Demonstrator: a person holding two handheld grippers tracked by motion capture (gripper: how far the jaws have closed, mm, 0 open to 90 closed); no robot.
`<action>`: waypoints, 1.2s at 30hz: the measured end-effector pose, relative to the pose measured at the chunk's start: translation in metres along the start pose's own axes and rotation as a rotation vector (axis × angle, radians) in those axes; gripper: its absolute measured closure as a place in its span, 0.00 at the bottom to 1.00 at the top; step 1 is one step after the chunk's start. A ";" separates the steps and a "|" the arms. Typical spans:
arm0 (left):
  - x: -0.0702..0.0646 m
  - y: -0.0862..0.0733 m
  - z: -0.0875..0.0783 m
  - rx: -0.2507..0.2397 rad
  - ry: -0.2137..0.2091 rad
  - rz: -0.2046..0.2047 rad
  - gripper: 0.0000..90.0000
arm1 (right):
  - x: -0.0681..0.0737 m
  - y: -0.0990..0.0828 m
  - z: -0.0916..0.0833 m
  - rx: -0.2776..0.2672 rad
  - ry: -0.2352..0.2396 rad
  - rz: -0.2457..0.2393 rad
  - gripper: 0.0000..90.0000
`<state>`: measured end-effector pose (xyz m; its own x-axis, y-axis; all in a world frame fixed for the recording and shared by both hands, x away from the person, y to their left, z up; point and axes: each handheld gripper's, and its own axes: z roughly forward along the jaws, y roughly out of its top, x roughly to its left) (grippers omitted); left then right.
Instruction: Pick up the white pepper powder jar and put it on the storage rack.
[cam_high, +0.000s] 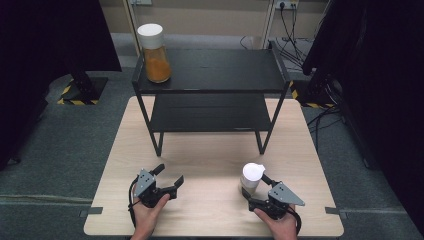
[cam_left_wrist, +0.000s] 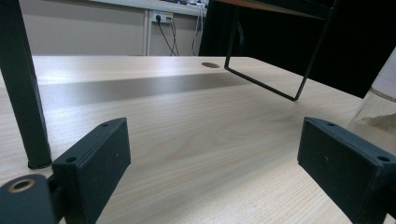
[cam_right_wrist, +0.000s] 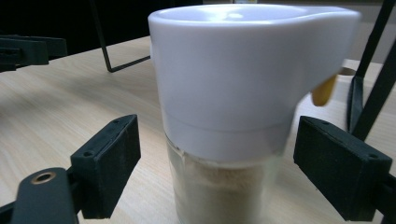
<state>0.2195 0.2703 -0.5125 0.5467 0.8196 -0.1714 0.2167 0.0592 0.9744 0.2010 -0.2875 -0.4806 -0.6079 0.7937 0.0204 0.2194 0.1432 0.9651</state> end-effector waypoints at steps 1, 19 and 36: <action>0.000 0.000 0.000 -0.001 0.000 0.001 0.10 | 0.000 0.000 0.002 -0.001 0.003 -0.003 0.18; 0.001 0.000 0.000 0.001 -0.001 -0.004 0.10 | -0.001 0.003 0.012 0.003 -0.016 -0.037 0.33; 0.001 0.000 0.000 0.002 0.000 -0.004 0.10 | -0.001 0.018 0.005 0.019 -0.004 -0.043 0.34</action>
<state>0.2200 0.2708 -0.5122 0.5456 0.8194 -0.1755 0.2210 0.0614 0.9733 0.2094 -0.2825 -0.4647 -0.6140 0.7890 -0.0217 0.2078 0.1881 0.9599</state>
